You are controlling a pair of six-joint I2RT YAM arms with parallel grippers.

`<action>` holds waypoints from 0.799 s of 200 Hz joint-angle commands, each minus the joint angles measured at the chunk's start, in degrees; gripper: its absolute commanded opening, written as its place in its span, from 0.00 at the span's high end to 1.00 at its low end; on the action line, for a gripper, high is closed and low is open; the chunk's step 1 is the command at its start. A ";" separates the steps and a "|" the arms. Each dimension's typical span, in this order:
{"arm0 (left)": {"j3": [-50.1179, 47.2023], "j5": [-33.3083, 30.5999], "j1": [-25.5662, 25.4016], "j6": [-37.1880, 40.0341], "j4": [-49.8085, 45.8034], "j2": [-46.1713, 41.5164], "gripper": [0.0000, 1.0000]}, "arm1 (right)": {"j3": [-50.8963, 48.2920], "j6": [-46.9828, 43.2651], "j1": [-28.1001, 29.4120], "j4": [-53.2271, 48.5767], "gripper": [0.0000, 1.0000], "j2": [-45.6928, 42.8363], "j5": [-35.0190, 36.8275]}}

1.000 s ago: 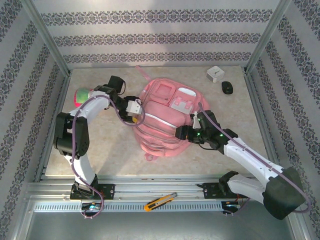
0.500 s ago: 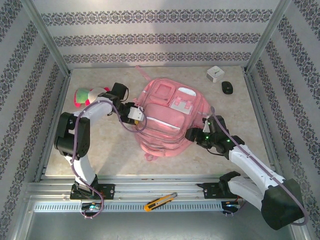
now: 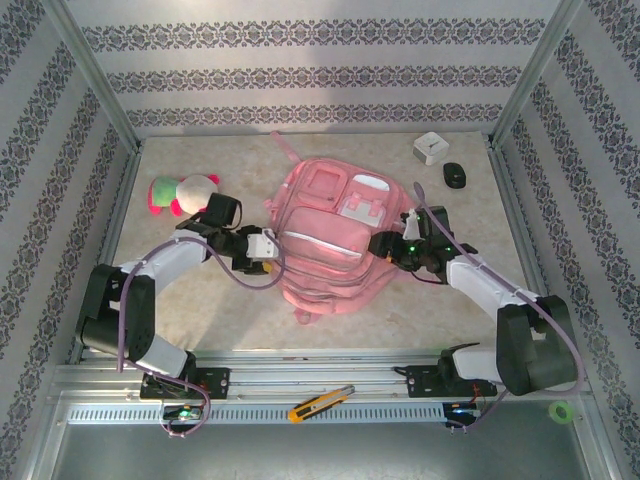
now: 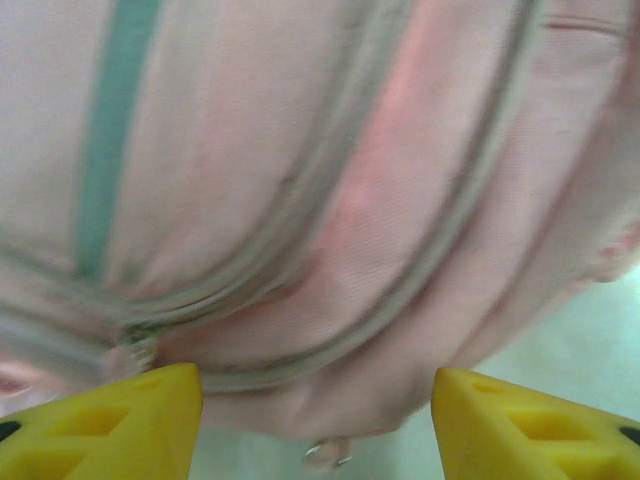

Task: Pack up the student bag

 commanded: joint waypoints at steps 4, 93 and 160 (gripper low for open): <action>0.90 1.89 1.96 -7.56 10.09 0.41 0.35 | 3.07 -3.87 -0.50 2.49 0.38 -1.03 -2.59; 11.43 2.21 1.35 -0.98 0.26 12.37 0.61 | 1.73 -6.53 3.47 -4.16 0.37 -9.34 -0.28; 6.06 2.06 1.01 -1.04 -2.89 7.93 1.00 | 4.39 7.35 32.73 1.69 0.43 -8.29 23.70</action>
